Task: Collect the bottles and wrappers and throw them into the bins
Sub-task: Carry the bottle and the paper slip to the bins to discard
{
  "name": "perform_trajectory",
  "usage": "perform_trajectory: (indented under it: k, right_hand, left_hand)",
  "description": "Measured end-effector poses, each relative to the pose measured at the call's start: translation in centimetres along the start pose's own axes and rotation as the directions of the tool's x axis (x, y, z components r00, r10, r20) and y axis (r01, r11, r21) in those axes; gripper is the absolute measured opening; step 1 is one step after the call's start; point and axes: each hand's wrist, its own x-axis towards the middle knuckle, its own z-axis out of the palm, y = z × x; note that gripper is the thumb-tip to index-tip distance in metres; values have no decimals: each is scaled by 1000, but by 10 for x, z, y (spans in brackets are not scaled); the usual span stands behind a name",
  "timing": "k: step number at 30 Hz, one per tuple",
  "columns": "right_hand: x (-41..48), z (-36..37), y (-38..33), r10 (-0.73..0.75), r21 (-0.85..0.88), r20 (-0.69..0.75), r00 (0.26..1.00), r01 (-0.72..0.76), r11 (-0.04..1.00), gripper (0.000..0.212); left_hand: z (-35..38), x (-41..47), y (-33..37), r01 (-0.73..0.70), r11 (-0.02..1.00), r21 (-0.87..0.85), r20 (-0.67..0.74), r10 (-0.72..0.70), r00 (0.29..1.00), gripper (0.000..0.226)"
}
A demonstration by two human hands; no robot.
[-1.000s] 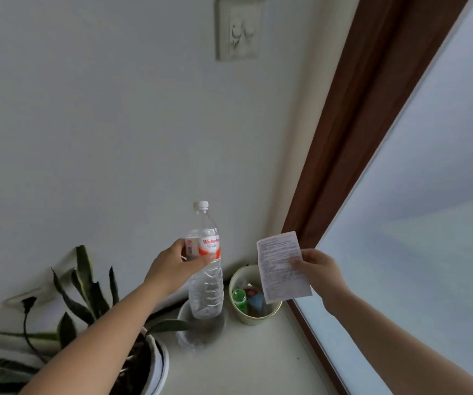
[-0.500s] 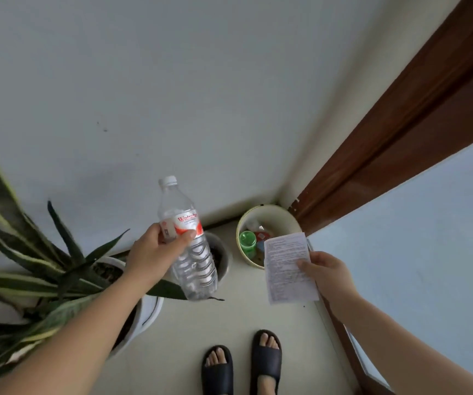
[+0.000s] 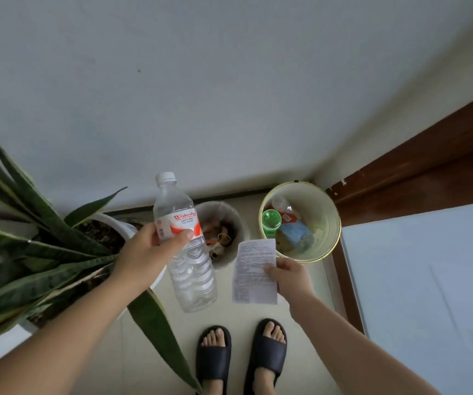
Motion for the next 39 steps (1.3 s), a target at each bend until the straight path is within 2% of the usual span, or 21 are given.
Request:
perform_trajectory:
  k: [8, 11, 14, 16, 18, 21, 24, 32, 36, 39]
  right_hand:
    - [43, 68, 10, 91, 118, 49, 995, -97, 988, 13]
    - [55, 78, 9, 94, 71, 51, 994, -98, 993, 5]
    - [65, 80, 7, 97, -8, 69, 993, -97, 995, 32]
    - [65, 72, 2, 43, -101, 86, 995, -34, 994, 28]
    - [62, 56, -5, -60, -225, 90, 994, 78, 971, 22]
    - [54, 17, -20, -217, -448, 45, 975, 214, 868, 39]
    - [46, -30, -41, -317, -587, 7, 948, 261, 766, 42]
    - [21, -140, -69, -507, -737, -84, 858, 289, 611, 46]
    - [17, -174, -68, -536, -735, -131, 834, 281, 617, 44]
    - [14, -191, -62, -531, -708, -172, 830, 271, 652, 45]
  left_hand:
    - [-6, 19, -14, 32, 998, -53, -22, -33, 999, 40]
    - [-6, 21, -13, 29, 999, -38, 10, -28, 1000, 51]
    - [-6, 22, -12, 33, 999, -31, 15, -32, 999, 57]
    - [-5, 23, -9, 36, 999, -15, 20, -36, 999, 55]
    - [-1, 24, -3, 41, 999, -2, 28, -41, 999, 60]
    - [12, 28, 14, 56, 998, 0, 57, -56, 997, 53]
    - [34, 29, 41, 55, 997, 46, 109, -59, 992, 50]
    - [118, 22, 99, 103, 974, 200, 188, -141, 972, 45]
    - [159, 23, 117, 128, 950, 286, 236, -199, 951, 65]
    - [183, 24, 128, 159, 926, 341, 255, -254, 933, 69]
